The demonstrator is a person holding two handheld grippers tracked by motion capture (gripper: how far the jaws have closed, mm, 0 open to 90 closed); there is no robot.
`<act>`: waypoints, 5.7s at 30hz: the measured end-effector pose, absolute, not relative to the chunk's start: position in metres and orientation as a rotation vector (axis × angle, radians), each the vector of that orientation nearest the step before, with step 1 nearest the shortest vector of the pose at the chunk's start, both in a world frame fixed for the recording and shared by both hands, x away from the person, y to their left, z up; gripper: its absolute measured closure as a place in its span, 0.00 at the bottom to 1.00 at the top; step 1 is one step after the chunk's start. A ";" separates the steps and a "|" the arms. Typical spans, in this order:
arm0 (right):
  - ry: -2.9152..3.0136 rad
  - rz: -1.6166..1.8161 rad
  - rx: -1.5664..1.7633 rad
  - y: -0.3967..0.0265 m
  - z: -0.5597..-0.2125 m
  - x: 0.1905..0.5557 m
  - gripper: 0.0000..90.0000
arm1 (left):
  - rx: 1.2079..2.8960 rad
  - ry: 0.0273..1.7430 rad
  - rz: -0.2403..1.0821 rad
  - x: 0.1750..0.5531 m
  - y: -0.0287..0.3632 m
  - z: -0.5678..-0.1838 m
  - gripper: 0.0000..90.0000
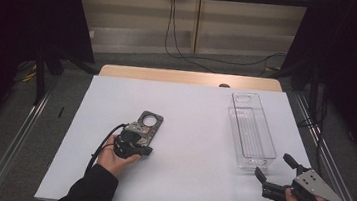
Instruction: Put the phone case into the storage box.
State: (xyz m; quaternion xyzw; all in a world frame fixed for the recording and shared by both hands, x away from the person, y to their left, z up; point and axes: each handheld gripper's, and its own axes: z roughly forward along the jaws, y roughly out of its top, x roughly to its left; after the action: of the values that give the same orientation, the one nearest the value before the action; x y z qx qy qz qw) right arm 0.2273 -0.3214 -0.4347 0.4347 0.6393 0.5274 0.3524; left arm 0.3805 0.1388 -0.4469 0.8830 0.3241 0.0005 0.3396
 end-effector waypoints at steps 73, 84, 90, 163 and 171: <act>1.663 1.381 1.128 -0.321 -0.434 0.227 0.00 | 2.039 1.013 0.378 0.388 0.180 -0.411 0.06; 1.664 1.375 1.130 -0.321 -0.435 0.227 0.00 | 2.169 1.027 0.351 0.415 0.167 -0.414 0.09; 1.669 1.371 1.130 -0.322 -0.435 0.227 0.00 | 2.188 1.060 0.297 0.430 0.159 -0.421 0.09; 1.686 1.378 1.124 -0.321 -0.436 0.227 0.00 | 2.505 1.191 0.182 0.443 0.124 -0.445 0.06; 1.688 1.377 1.120 -0.321 -0.436 0.227 0.00 | 2.506 1.172 0.180 0.444 0.129 -0.442 0.14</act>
State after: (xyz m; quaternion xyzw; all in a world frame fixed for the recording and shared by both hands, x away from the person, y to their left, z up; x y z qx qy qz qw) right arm 0.2269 -0.3211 -0.4355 0.4301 0.6481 0.5290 0.3393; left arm 0.4438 0.1289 -0.4423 0.8885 0.4156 0.0637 0.1836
